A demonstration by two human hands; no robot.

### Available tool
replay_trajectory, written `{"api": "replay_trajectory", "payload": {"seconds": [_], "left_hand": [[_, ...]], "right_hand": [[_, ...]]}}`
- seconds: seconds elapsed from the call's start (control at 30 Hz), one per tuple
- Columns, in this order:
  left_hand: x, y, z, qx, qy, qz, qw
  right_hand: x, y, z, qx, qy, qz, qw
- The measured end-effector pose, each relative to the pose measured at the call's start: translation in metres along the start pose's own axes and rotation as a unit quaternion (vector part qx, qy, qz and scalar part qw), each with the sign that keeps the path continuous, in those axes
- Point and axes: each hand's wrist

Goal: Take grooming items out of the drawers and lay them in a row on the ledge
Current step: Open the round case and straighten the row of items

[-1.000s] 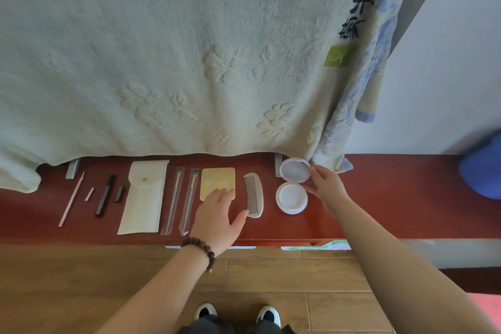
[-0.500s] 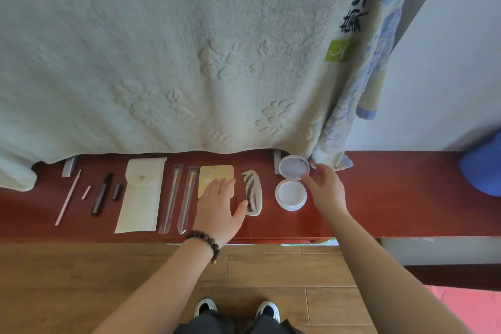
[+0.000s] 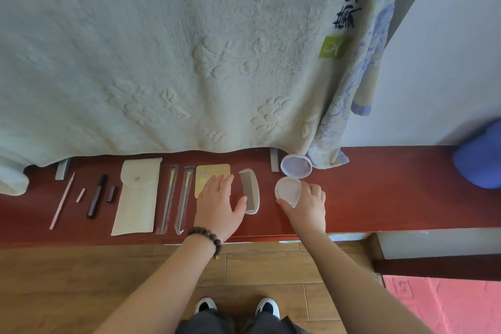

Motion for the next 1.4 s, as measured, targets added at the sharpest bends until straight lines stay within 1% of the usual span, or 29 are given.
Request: {"api": "replay_trajectory", "payload": {"seconds": [0.17, 0.27, 0.33, 0.4, 0.47, 0.53, 0.57, 0.63, 0.67, 0.73, 0.8, 0.93, 1.07, 1.27, 1.4], "left_hand": [[0.003, -0.005, -0.001, -0.015, -0.008, 0.005, 1.000], [0.006, -0.012, 0.001, -0.019, -0.012, 0.012, 1.000], [0.009, -0.018, 0.003, -0.021, -0.015, 0.014, 1.000], [0.011, -0.024, 0.007, -0.028, -0.016, 0.013, 0.999], [0.014, -0.030, 0.011, -0.039, -0.016, 0.012, 0.999], [0.017, -0.034, 0.015, -0.061, -0.019, 0.004, 0.998], [0.019, -0.036, 0.015, -0.074, -0.024, -0.003, 0.997], [0.026, -0.037, 0.014, -0.092, -0.042, -0.024, 0.995], [0.031, -0.037, 0.011, -0.098, -0.055, -0.034, 0.993], [0.040, -0.035, 0.004, -0.101, -0.084, -0.044, 0.990], [0.047, -0.033, -0.004, -0.105, -0.115, -0.041, 0.987], [0.050, -0.032, -0.015, -0.135, -0.169, -0.031, 0.976], [0.050, -0.036, -0.021, -0.153, -0.195, -0.029, 0.968], [0.049, -0.032, -0.025, -0.146, -0.194, -0.059, 0.968], [0.047, -0.024, -0.029, -0.133, -0.190, -0.070, 0.970]], "right_hand": [[-0.001, -0.004, -0.001, 0.021, 0.006, -0.006, 1.000], [-0.002, -0.005, 0.001, 0.045, -0.002, -0.003, 0.999], [0.001, -0.005, 0.003, 0.047, -0.008, -0.016, 0.999], [0.009, -0.005, 0.004, 0.035, 0.014, -0.025, 0.999], [0.021, -0.004, 0.003, 0.027, 0.071, 0.018, 0.997], [0.035, -0.008, -0.003, 0.031, 0.107, 0.105, 0.988], [0.043, -0.011, -0.008, 0.040, 0.100, 0.149, 0.983], [0.056, -0.019, -0.021, 0.085, 0.051, 0.234, 0.967], [0.063, -0.024, -0.027, 0.113, 0.020, 0.260, 0.959], [0.072, -0.032, -0.035, 0.151, -0.038, 0.279, 0.948], [0.075, -0.038, -0.039, 0.169, -0.093, 0.269, 0.943], [0.076, -0.044, -0.042, 0.249, -0.134, 0.250, 0.926], [0.074, -0.043, -0.042, 0.274, -0.142, 0.237, 0.921], [0.075, -0.032, -0.040, 0.268, -0.133, 0.228, 0.926], [0.076, -0.026, -0.036, 0.273, -0.130, 0.205, 0.931]]}}
Point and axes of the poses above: each hand's wrist, its own x-axis away from the middle knuckle, its own z-axis out of the back of the hand, y = z × x, and after that the axes turned 12 degrees about -z, right-handed
